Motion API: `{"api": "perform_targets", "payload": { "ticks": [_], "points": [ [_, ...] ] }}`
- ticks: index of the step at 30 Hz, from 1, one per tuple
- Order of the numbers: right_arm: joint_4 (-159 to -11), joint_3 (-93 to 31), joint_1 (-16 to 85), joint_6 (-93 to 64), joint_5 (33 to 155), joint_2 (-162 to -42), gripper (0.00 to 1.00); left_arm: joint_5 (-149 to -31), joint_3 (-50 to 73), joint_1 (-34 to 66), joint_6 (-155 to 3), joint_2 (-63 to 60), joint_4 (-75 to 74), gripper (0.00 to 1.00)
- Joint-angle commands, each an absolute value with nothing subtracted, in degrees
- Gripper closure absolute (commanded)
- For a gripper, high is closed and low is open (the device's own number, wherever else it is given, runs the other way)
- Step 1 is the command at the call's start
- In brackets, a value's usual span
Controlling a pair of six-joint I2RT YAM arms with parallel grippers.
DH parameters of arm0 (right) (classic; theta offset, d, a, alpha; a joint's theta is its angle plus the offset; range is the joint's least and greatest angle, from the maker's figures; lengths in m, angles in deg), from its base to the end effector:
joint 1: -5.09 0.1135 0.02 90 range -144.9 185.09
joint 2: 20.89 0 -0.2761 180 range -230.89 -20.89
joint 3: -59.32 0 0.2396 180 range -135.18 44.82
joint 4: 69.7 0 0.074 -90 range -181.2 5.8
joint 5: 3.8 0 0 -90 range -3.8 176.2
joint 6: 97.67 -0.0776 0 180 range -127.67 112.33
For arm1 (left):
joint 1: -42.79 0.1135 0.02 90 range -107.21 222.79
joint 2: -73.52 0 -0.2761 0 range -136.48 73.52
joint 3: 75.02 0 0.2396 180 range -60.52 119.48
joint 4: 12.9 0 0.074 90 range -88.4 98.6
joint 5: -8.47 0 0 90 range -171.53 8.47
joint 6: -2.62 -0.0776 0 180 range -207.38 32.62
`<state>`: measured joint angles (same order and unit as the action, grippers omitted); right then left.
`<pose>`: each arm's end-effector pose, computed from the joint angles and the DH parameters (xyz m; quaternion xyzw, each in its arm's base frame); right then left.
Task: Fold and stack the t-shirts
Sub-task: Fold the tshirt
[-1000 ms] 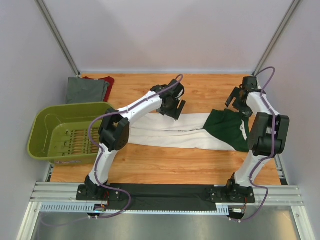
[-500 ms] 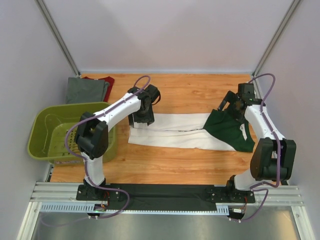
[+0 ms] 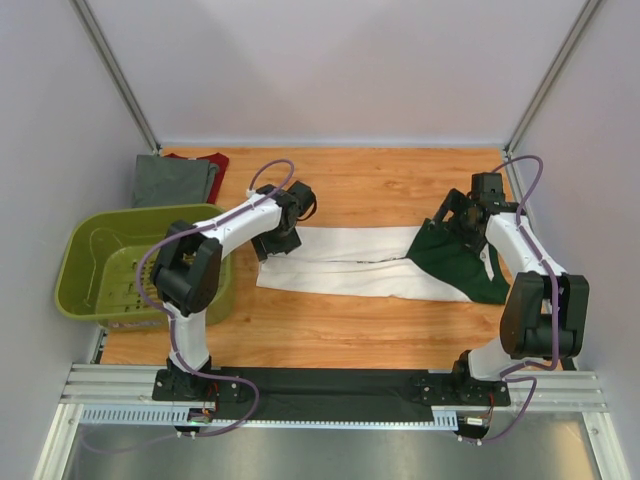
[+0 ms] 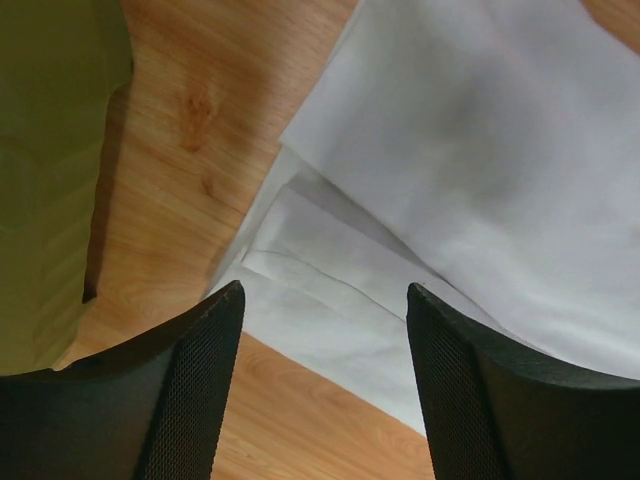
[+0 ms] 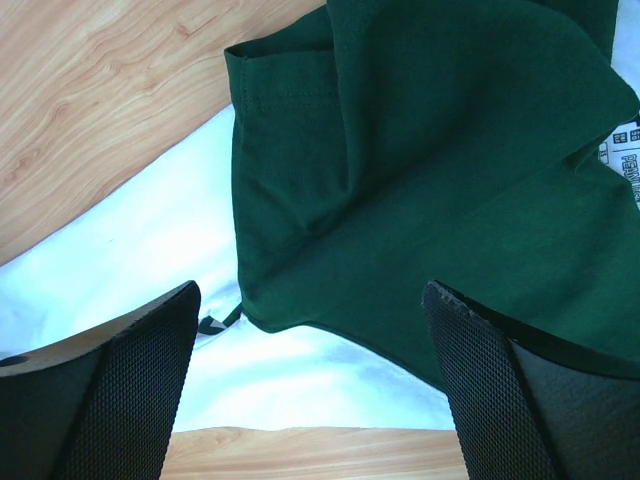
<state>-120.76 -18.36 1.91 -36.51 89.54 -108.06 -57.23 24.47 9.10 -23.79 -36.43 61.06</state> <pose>0.3169 -0.0131 0.2179 0.2595 0.9313 0.0839 0.2415 0.3205 -0.1753 0.1855 -0.2618 0.9407 0.1032 0.1892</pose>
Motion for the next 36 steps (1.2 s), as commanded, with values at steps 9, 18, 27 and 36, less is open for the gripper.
{"api": "perform_targets", "payload": {
  "ticks": [9, 18, 27, 36],
  "points": [
    [-120.24, -21.63, 2.19, -36.76, 90.07, -110.36, 0.08, -57.36, 22.02, 10.01, -21.20, -38.63, 56.28, 0.30],
    [-120.86, -22.42, 2.19, -36.67, 89.37, -111.06, 0.09, -57.27, 21.40, 10.36, -21.73, -38.89, 55.04, 0.55],
    [-122.44, -24.44, 2.19, -35.97, 88.31, -112.38, 0.10, -58.06, 21.22, 10.71, -22.34, -39.42, 53.90, 0.75],
    [-122.79, -24.79, 2.19, -35.71, 88.22, -112.91, 0.10, -57.19, 25.07, 10.97, -23.57, -39.69, 57.66, 1.00]
  ]
}}
